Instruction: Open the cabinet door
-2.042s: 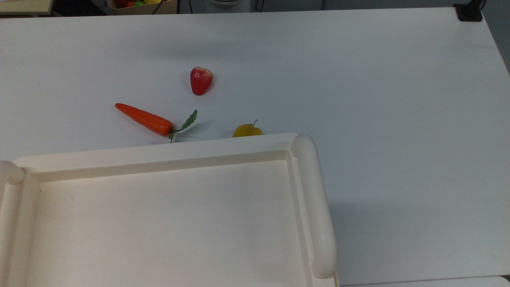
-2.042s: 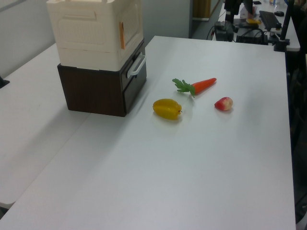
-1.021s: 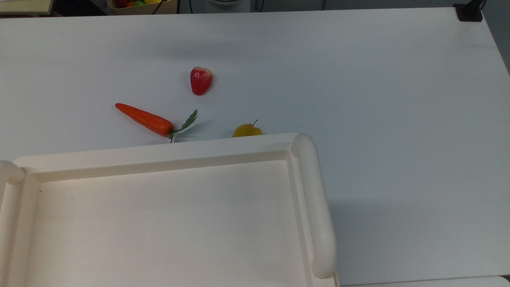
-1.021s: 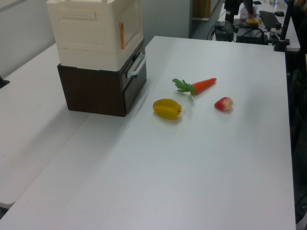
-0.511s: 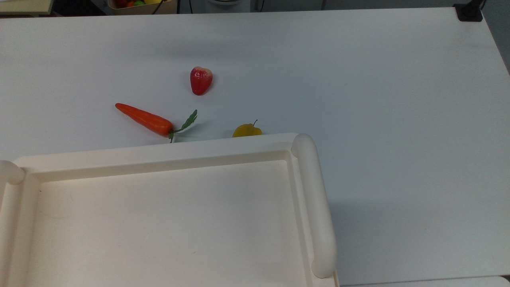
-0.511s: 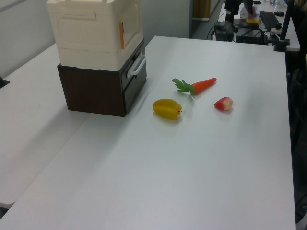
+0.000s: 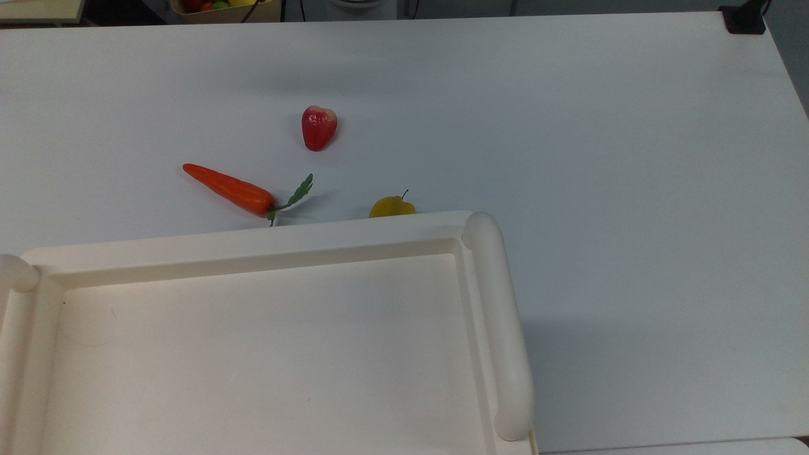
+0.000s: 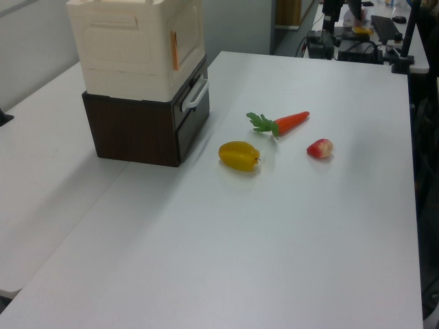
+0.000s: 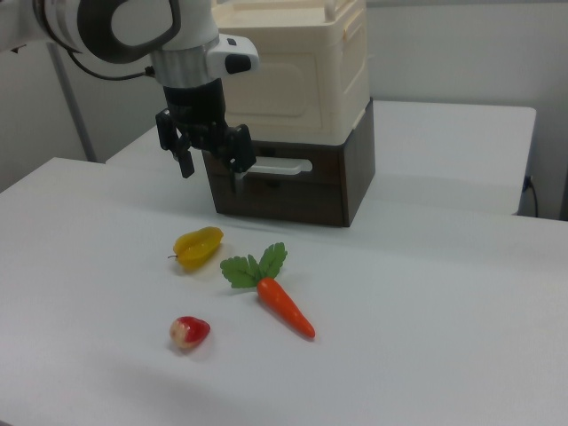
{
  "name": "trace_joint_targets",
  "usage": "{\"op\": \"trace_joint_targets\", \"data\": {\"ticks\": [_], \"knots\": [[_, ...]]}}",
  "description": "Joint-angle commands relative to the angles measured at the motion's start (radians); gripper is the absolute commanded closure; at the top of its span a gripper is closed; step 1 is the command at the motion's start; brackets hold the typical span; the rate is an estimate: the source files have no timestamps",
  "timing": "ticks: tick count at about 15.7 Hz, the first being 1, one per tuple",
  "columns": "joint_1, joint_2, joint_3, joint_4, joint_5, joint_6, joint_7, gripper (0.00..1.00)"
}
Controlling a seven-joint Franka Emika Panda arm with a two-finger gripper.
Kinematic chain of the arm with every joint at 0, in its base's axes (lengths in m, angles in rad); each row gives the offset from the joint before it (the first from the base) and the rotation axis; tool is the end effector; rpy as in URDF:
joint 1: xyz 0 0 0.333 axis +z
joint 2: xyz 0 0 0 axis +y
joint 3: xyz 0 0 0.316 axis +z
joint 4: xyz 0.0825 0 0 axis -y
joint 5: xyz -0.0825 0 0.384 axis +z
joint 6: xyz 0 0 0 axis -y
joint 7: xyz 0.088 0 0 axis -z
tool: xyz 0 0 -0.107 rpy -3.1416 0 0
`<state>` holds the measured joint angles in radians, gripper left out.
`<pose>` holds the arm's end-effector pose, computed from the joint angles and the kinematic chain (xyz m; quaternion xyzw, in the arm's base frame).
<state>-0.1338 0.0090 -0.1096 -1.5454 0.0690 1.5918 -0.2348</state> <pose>0.5452 -0.1276 0.6337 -0.9992 0.0044 -0.0262 0.0286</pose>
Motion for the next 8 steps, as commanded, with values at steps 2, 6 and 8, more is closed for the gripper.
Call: {"op": "trace_joint_targets", "data": {"ticks": [2, 6, 8], "knots": [[0.002, 0.008, -0.004, 0.004, 0.046, -0.010, -0.041, 0.00], [0.000, 0.026, -0.004, 0.002, 0.127, 0.045, -0.119, 0.00], [0.009, 0.055, 0.005, 0.001, 0.159, 0.114, -0.117, 0.00]]}}
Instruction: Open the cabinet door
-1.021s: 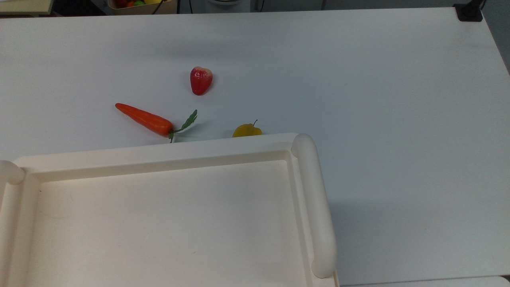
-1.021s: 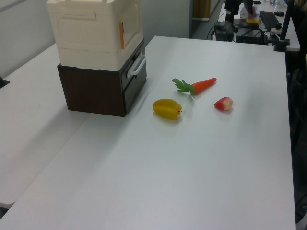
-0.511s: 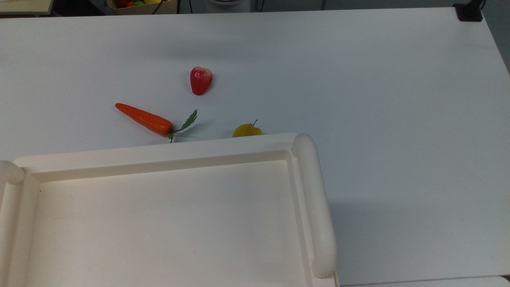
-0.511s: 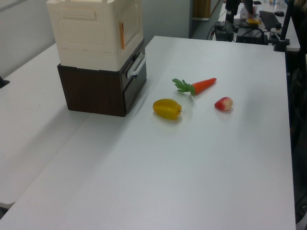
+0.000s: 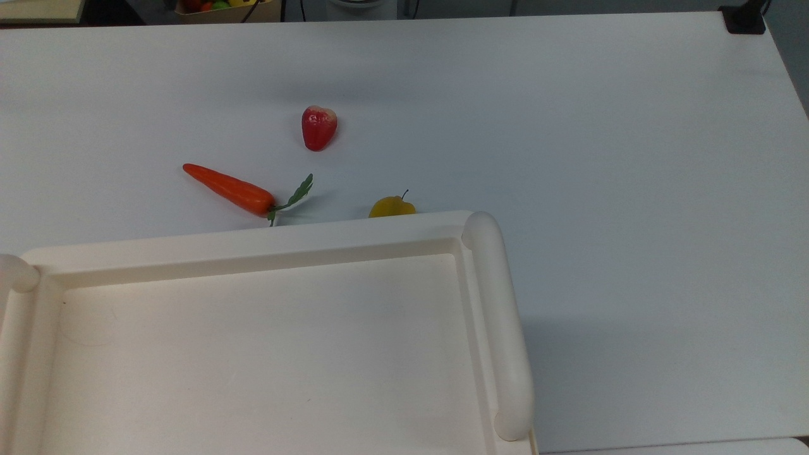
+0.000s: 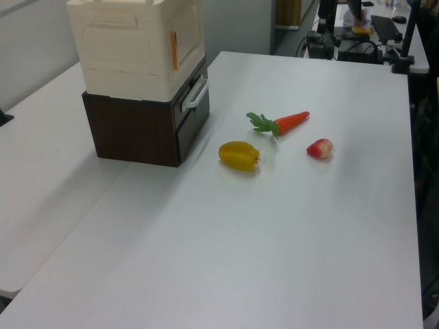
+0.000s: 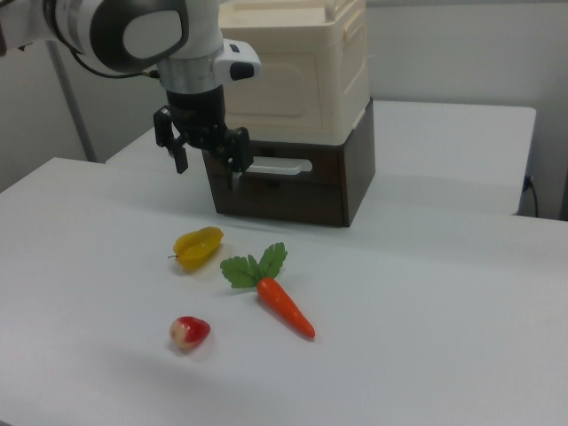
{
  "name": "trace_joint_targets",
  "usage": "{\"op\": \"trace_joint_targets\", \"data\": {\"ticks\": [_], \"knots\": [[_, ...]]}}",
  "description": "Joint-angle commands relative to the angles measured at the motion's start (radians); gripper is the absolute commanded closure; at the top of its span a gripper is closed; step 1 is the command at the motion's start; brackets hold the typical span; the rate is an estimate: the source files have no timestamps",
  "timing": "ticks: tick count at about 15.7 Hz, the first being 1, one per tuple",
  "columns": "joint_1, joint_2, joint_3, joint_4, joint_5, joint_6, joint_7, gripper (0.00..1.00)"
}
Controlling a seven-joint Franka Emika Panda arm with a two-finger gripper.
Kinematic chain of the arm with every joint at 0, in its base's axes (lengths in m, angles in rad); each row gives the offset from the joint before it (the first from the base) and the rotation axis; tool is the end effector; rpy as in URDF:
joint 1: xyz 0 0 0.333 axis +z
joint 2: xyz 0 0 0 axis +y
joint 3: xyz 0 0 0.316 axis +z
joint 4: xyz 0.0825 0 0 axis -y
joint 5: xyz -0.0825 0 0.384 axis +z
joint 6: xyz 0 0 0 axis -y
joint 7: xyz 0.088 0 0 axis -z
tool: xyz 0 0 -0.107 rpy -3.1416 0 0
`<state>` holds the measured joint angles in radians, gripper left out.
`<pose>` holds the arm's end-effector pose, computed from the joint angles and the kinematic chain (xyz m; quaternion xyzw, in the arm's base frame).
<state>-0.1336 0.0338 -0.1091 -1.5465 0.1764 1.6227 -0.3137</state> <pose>0.5582 -0.1186 0.6233 -0.9955 -0.0327 -0.0441 0.0771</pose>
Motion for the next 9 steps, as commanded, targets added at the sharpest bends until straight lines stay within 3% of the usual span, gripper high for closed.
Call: {"op": "trace_joint_targets", "data": {"ticks": [1, 6, 9], "knots": [[0.011, 0.055, 0.009, 0.003, 0.061, 0.145, -0.030, 0.00], [0.130, 0.144, 0.009, 0.002, 0.057, 0.524, 0.076, 0.00], [0.189, 0.155, 0.009, 0.003, 0.061, 0.626, 0.108, 0.00]]}}
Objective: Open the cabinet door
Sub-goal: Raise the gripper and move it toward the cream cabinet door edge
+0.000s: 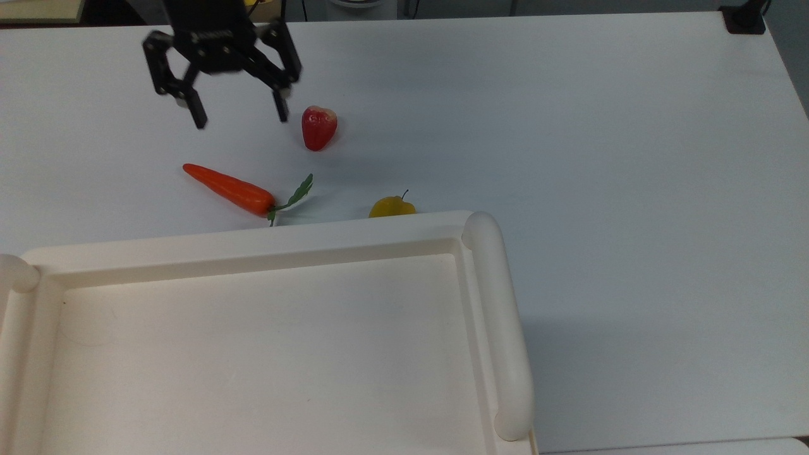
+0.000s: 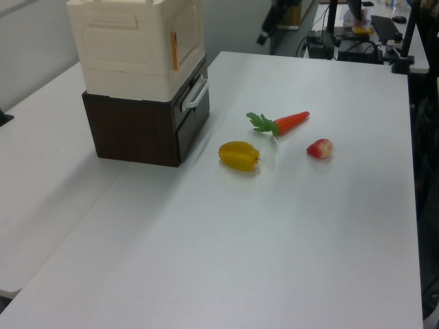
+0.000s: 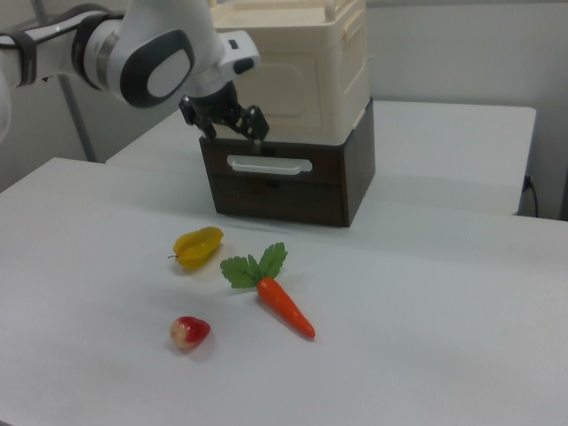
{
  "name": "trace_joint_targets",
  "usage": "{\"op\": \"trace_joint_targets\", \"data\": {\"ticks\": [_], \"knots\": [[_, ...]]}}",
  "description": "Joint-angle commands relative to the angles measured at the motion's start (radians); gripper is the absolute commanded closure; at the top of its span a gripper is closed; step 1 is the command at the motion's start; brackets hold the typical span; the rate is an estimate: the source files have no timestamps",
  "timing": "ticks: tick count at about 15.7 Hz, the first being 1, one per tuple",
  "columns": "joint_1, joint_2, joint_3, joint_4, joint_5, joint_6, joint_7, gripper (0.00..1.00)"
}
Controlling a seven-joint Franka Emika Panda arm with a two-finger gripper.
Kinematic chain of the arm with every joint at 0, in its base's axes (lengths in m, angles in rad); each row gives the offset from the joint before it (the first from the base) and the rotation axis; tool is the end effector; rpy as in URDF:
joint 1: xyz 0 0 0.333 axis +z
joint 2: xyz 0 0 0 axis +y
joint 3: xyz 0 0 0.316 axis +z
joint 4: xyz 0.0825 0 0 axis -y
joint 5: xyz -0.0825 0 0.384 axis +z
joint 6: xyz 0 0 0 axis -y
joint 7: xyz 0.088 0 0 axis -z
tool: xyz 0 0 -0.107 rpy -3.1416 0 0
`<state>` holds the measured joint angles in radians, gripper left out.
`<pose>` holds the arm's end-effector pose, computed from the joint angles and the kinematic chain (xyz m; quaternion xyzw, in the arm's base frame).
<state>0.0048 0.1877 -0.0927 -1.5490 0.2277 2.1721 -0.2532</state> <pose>0.6559 -0.0436 0.5874 -0.9709 -0.0405 -0.2286 0.0592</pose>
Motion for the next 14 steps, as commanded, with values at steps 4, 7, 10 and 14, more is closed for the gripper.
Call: {"op": "trace_joint_targets", "data": {"ticks": [4, 7, 10, 14], "knots": [[0.150, -0.004, -0.009, 0.009, -0.010, 0.141, 0.098, 0.00], [0.204, 0.001, -0.009, 0.021, -0.024, 0.201, 0.130, 0.00], [0.238, 0.015, -0.009, 0.021, -0.105, 0.277, 0.218, 0.00], [0.241, 0.053, -0.009, 0.023, -0.163, 0.402, 0.278, 0.00]]}}
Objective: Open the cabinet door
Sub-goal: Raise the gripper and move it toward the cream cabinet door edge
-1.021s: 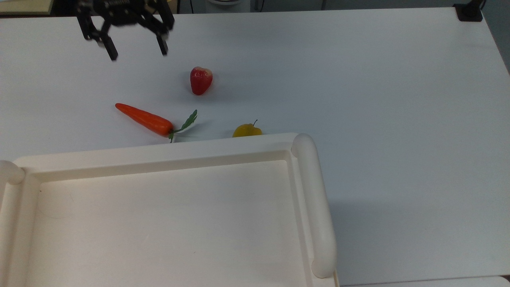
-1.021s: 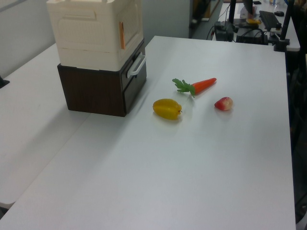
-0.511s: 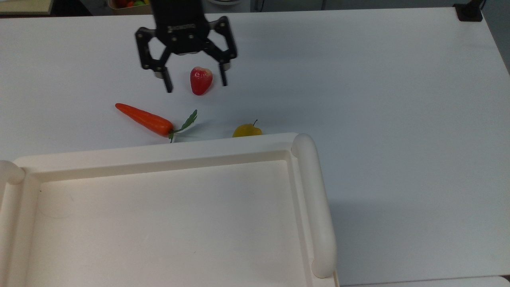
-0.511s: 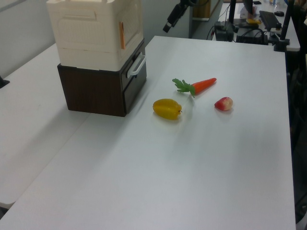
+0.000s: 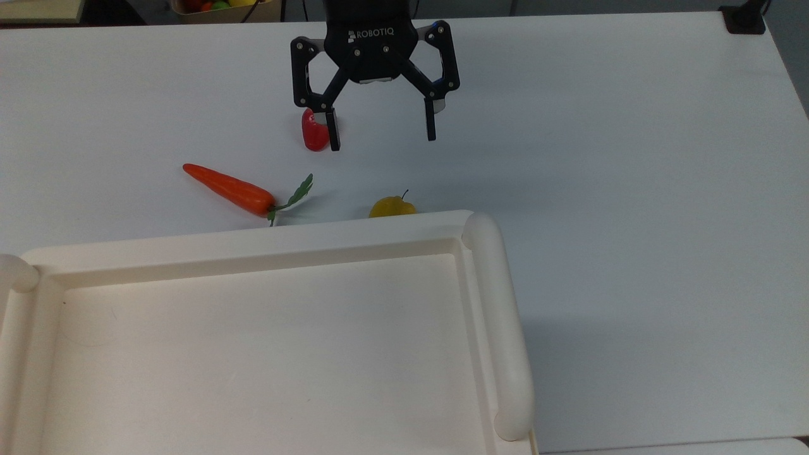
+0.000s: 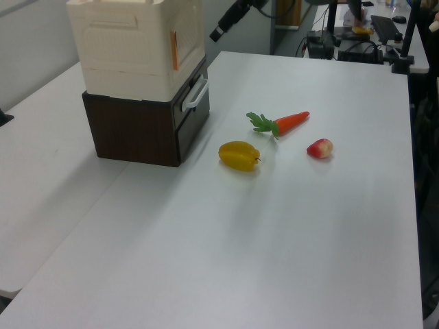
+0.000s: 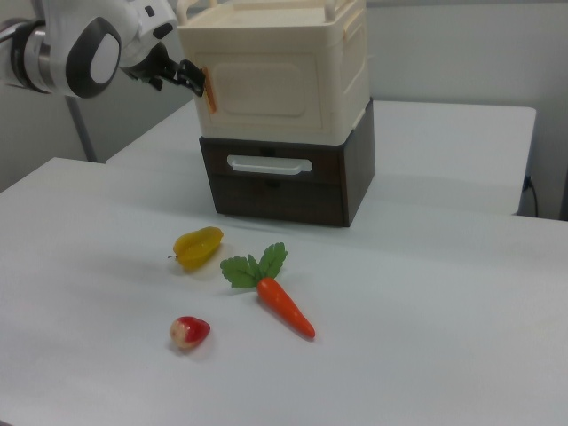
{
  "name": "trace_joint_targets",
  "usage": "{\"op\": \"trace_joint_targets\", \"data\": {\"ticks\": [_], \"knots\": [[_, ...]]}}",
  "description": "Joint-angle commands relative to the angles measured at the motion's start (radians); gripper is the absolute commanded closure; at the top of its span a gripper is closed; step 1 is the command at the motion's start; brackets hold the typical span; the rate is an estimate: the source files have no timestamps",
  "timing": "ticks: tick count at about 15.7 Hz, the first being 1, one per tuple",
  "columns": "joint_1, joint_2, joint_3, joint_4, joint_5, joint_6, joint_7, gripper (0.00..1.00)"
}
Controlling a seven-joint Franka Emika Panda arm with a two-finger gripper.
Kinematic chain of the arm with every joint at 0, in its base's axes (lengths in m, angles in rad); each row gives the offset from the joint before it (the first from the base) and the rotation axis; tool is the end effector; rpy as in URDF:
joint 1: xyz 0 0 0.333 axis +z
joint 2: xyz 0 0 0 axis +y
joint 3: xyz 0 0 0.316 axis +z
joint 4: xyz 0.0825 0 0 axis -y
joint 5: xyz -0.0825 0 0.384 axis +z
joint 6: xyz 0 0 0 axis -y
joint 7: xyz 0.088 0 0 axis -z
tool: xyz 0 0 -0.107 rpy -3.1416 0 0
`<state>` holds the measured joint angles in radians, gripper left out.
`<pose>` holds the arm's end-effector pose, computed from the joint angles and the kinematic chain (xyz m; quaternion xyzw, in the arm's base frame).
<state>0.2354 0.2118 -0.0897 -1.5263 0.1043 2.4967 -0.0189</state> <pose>0.6686 0.1044 0.6254 -0.9266 -0.0537 -0.3673 0.0596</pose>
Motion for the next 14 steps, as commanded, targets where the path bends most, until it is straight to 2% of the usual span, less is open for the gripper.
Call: {"op": "trace_joint_targets", "data": {"ticks": [1, 5, 10, 14], "knots": [[0.007, 0.034, -0.012, 0.009, -0.044, 0.090, 0.043, 0.00], [0.001, 0.124, -0.021, 0.101, -0.043, 0.097, 0.048, 0.03], [0.008, 0.205, -0.021, 0.172, -0.043, 0.113, 0.048, 0.04], [0.010, 0.231, -0.021, 0.173, -0.045, 0.152, 0.065, 0.04]]}}
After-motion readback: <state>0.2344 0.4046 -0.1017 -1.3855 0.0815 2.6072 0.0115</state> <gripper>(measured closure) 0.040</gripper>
